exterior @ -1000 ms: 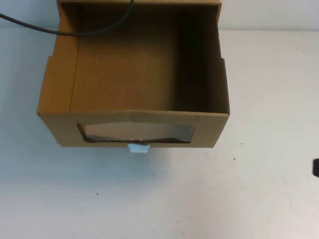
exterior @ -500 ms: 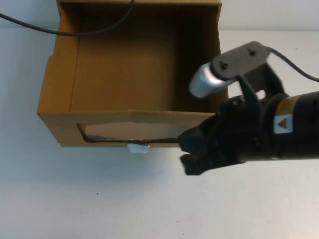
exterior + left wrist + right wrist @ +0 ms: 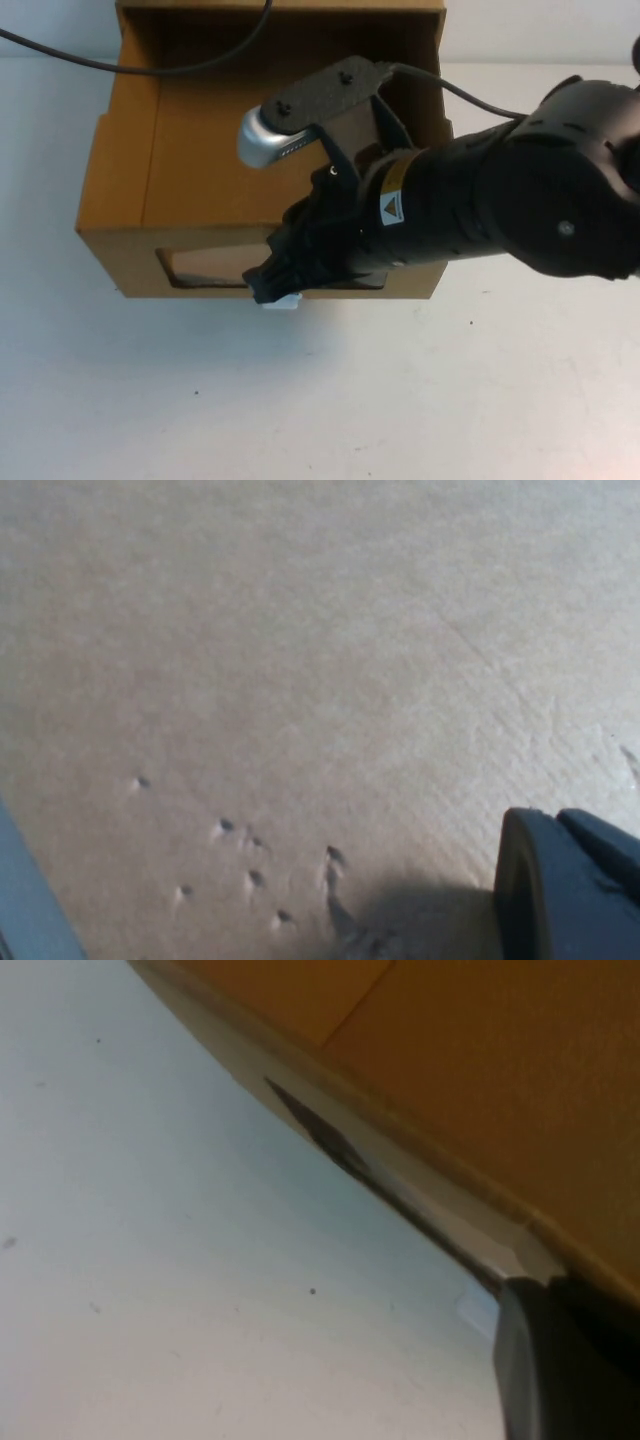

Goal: Close the shoe box
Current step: Close the shoe box with your right arm

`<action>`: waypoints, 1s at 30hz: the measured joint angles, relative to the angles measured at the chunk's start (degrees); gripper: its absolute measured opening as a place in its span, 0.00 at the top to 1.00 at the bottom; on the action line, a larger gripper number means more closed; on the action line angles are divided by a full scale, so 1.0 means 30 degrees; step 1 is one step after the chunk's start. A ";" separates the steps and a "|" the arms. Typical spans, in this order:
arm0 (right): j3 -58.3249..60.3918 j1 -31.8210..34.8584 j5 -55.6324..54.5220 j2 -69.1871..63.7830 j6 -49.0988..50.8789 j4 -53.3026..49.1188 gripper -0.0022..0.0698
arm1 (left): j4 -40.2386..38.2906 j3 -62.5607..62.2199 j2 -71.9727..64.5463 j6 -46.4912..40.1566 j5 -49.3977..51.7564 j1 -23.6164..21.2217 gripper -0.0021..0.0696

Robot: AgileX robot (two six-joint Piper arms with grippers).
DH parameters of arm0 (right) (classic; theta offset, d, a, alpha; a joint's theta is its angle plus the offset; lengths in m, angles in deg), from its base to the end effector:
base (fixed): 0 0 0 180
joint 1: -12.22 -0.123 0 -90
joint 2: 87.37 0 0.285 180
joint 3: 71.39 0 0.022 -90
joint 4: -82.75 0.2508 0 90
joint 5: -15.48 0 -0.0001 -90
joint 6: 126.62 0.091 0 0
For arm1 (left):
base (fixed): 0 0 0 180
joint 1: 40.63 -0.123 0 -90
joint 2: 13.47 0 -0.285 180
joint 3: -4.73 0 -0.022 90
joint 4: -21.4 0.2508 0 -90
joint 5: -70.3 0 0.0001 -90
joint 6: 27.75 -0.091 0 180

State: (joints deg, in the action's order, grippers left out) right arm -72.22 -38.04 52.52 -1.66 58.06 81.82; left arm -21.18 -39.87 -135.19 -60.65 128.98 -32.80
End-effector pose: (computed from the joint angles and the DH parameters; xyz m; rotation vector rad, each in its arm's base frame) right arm 0.2194 0.2625 0.3549 -0.9095 2.1394 0.4781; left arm 0.4369 -0.1132 0.3975 0.6163 2.0794 -0.6862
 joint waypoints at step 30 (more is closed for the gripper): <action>-0.5295 0.1788 0.0257 -0.3826 0.1488 -0.3037 0.99 | 0.0000 0.0000 0.0000 0.0072 0.0000 0.0000 0.98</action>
State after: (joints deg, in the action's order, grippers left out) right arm -88.11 -32.67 53.29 -13.14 62.52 72.71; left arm -21.18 -39.87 -135.19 -60.44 128.98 -32.80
